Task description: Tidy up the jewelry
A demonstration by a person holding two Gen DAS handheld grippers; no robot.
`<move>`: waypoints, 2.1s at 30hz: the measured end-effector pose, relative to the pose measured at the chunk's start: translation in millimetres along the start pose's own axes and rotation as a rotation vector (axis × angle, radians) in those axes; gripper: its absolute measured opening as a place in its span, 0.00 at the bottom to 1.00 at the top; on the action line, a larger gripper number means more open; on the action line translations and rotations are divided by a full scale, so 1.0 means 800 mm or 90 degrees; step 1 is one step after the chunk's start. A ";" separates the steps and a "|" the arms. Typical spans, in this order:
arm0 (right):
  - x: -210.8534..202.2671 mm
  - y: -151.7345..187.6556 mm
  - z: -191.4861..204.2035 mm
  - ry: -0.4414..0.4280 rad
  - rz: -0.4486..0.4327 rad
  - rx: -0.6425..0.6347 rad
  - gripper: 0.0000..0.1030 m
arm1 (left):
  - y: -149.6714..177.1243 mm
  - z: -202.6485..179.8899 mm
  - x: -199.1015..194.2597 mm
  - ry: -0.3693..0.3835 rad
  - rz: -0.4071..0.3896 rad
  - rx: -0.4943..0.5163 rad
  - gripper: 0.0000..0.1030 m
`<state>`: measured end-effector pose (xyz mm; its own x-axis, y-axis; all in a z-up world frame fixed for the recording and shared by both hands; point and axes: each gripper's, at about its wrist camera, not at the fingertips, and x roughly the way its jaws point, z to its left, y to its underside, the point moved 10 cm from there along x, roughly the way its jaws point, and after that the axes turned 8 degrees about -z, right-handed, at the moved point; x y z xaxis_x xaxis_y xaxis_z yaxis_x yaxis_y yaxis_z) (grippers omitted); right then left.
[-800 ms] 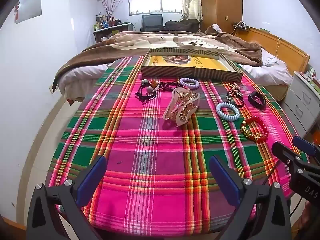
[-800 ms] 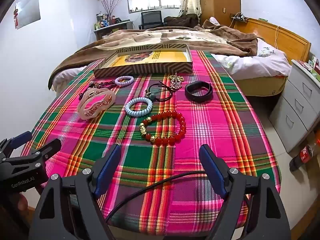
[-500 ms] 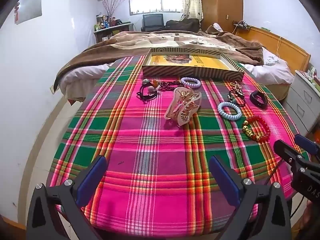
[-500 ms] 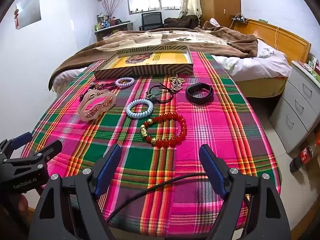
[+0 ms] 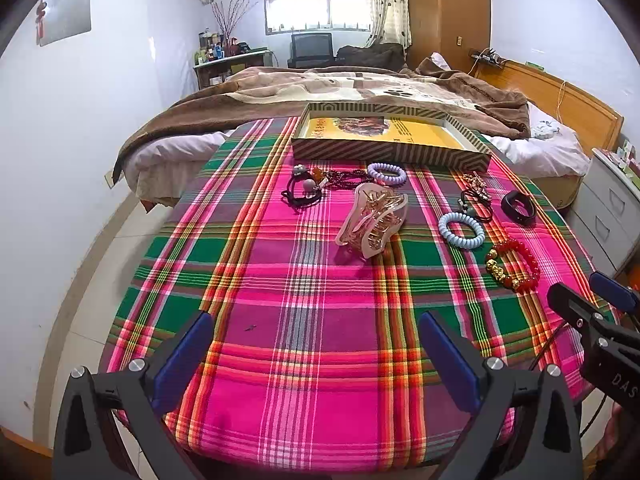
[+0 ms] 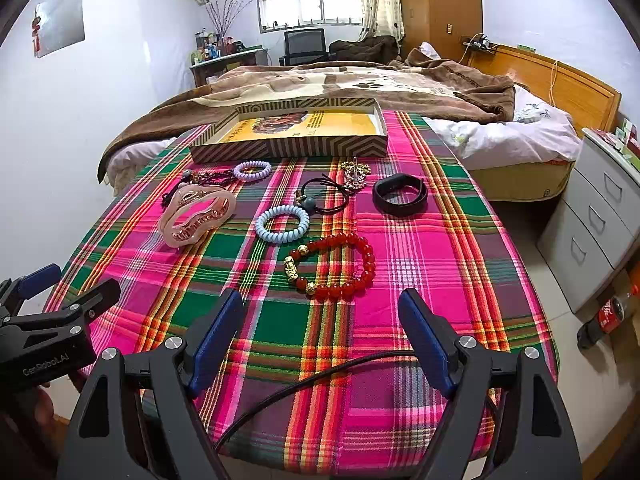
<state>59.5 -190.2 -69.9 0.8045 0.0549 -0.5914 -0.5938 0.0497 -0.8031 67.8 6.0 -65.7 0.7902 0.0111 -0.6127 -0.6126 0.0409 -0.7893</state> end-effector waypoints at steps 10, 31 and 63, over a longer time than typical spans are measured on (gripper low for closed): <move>-0.003 -0.001 0.001 0.002 -0.003 0.000 0.78 | 0.001 0.003 -0.005 -0.001 0.002 -0.003 1.00; -0.005 0.000 0.001 0.002 -0.004 0.000 0.78 | -0.001 0.008 -0.009 -0.004 0.000 -0.005 1.00; -0.006 -0.004 -0.004 0.008 -0.012 0.004 0.78 | -0.002 -0.004 0.003 0.009 0.001 0.002 1.00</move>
<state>57.2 -193.5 -64.8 0.8161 0.0420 -0.5764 -0.5779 0.0571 -0.8141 70.6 3.1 -65.6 0.7888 -0.0033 -0.6147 -0.6140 0.0445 -0.7881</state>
